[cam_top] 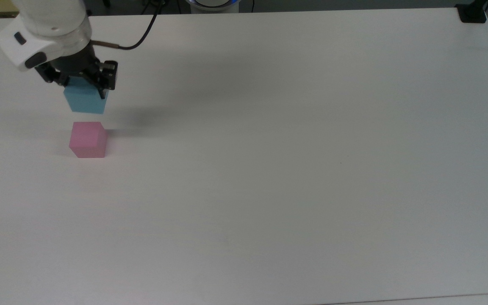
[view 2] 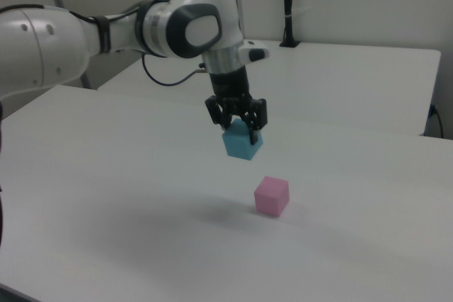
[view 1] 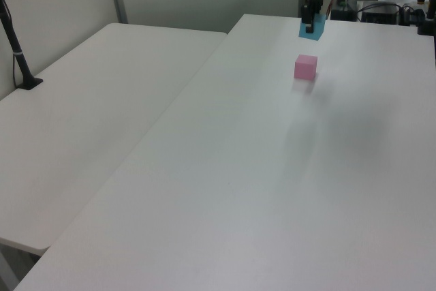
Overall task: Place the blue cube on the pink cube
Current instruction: 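Carry the blue cube over the pink cube, then lower the blue cube onto the pink cube's top face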
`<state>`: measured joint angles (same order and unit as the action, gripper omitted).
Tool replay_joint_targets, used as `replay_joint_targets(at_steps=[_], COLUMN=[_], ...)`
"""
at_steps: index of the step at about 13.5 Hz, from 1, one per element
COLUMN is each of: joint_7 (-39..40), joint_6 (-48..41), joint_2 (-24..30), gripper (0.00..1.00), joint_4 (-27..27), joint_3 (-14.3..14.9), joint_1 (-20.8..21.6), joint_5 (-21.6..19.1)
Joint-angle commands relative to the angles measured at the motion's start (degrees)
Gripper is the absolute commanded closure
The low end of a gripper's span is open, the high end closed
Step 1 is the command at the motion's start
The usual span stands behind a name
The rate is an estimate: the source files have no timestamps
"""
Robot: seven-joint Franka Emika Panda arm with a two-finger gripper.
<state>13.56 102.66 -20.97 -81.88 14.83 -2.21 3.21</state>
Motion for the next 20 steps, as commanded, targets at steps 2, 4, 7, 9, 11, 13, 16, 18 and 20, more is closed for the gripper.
replay_joint_targets(at_steps=[2, 4, 7, 9, 11, 13, 16, 18, 20], joint_7=[2.0, 2.0, 2.0, 2.0, 2.0, 2.09, 2.79, 2.97, 3.58], joint_6=[3.33, 5.34, 5.53, 5.62, 6.49, 7.55, 8.08, 8.08, 8.17], joint_2=[-5.04, -7.05, -8.38, -9.0, -9.79, -10.23, -10.93, -11.02, -11.02], gripper=[0.71, 0.71, 0.71, 0.71, 0.71, 0.71, 0.69, 0.65, 0.46], joint_4=[2.6, 2.6, 2.43, 2.43, 2.52, 2.52, 2.52, 2.43, 2.34], joint_3=[-0.33, -0.42, -0.59, -0.59, -0.68, -0.59, -0.59, -0.68, -0.68], joint_1=[-2.53, -2.97, -3.42, -3.76, -3.85, -4.29, -4.73, -4.82, -4.82], joint_5=[-1.62, -2.24, -3.38, -4.26, -4.26, -4.35, -4.35, -4.35, -4.35])
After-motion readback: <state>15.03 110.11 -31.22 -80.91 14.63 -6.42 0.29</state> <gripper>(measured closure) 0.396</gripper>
